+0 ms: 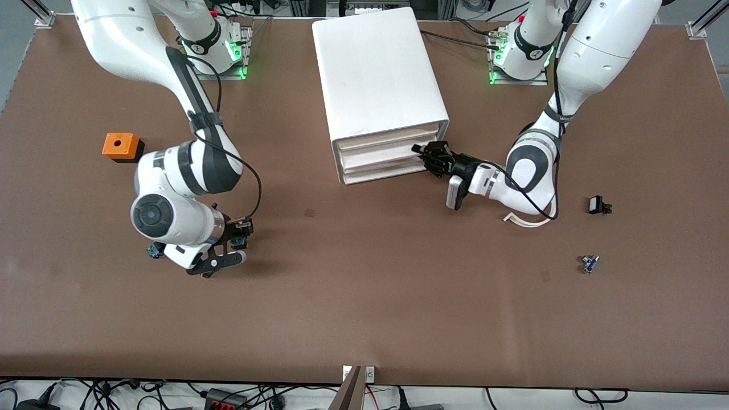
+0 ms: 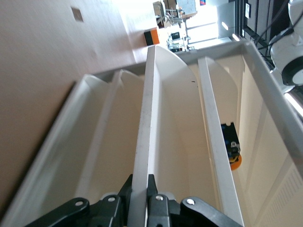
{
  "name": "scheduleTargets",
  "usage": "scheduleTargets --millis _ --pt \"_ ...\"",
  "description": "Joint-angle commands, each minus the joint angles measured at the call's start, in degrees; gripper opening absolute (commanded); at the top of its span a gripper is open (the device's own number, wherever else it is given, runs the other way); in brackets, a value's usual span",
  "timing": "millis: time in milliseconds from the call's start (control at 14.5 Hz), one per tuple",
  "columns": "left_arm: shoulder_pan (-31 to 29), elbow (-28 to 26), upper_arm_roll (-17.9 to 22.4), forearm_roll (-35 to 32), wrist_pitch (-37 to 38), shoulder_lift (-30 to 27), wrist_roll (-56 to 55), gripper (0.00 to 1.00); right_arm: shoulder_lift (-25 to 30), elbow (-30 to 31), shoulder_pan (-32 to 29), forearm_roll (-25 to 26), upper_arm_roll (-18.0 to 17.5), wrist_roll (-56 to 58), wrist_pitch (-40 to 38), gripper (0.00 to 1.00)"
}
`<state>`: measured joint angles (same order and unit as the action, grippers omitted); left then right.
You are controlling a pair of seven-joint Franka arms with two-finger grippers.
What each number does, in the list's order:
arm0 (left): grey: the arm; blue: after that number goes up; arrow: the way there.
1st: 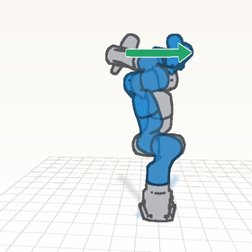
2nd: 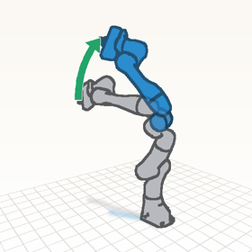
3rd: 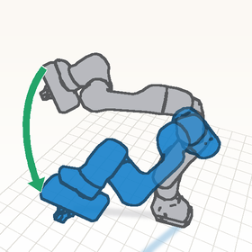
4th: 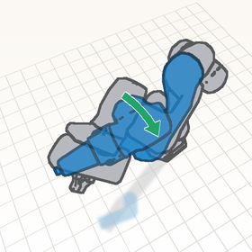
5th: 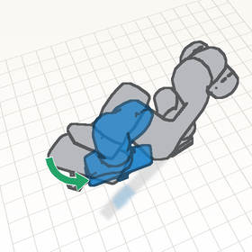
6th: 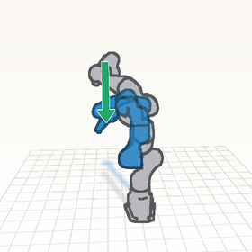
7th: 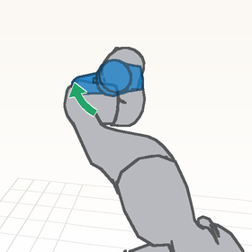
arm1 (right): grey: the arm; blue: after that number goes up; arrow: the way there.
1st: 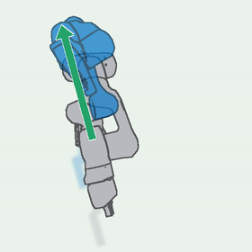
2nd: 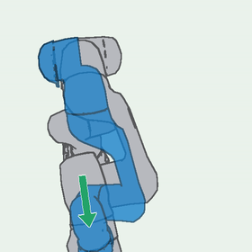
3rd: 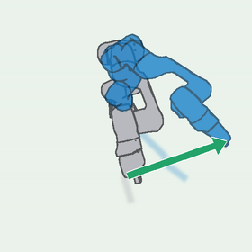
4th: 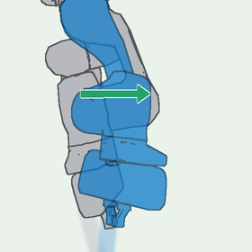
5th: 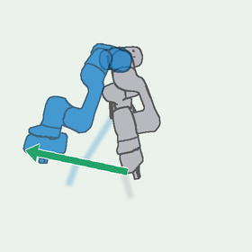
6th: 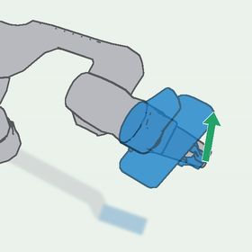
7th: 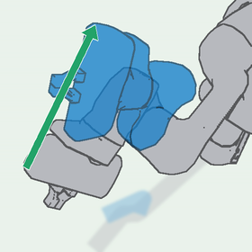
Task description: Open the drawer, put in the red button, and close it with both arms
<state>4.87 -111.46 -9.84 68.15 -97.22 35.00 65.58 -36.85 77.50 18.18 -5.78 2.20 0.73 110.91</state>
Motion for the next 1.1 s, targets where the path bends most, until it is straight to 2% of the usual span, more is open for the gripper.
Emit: scheduleTargets --millis 0,138,206,275,344,413,550,619,826,963,1032 --pt "-0.39 12.71 1.83 0.14 -0.25 7.51 0.0 0.07 -0.85 -8.13 1.42 -2.03 -0.09 0.24 -2.18 0.0" --pt "-0.3 18.98 4.12 -0.73 -0.16 10.43 -0.45 0.08 -0.77 -10.6 3.0 -5.1 -0.79 0.07 -2.8 0.0" --pt "-0.3 19.78 4.21 -1.26 -0.16 10.61 -0.62 0.08 -0.59 -11.57 4.57 -5.64 -0.88 -0.54 -2.71 0.0" --pt "-0.3 19.88 4.21 -1.35 -0.25 10.61 -0.97 0.19 -0.59 -12.8 6.5 -5.64 -0.7 -1.51 -2.71 0.0" --pt "-0.3 19.88 4.21 -1.35 -0.25 10.61 -0.45 0.9 -0.68 -14.72 9.13 -5.55 -0.7 -3.17 -1.93 0.0" --pt "-0.91 19.79 4.21 -1.44 0.18 10.09 -1.23 1.0 -1.2 -16.83 11.42 -5.21 -0.53 -4.84 -0.53 0.0" --pt "-1.18 19.88 4.21 -1.53 1.41 8.69 -5.69 1.0 -1.64 -17.29 15.38 -4.68 -0.26 -6.52 4.64 0.0" --pt "-1.18 19.88 4.47 -2.05 3.07 7.37 -11.38 1.0 -1.91 -17.29 17.22 -3.98 -0.17 -6.61 6.32 0.0" --pt "-1.09 20.58 4.39 -15.62 3.96 0.53 -29.58 1.0 -4.62 -17.29 21.97 -1.78 -0.26 -7.93 12.47 0.0" --pt "-1.0 20.93 4.21 -25.04 5.63 -2.21 -37.15 1.0 -6.82 -17.29 25.14 -1.69 -0.17 -11.16 15.64 0.0" --pt "-1.0 22.76 4.3 -28.56 5.81 -2.31 -40.67 1.0 -7.96 -17.29 26.28 -1.69 -0.17 -12.84 15.74 0.0"
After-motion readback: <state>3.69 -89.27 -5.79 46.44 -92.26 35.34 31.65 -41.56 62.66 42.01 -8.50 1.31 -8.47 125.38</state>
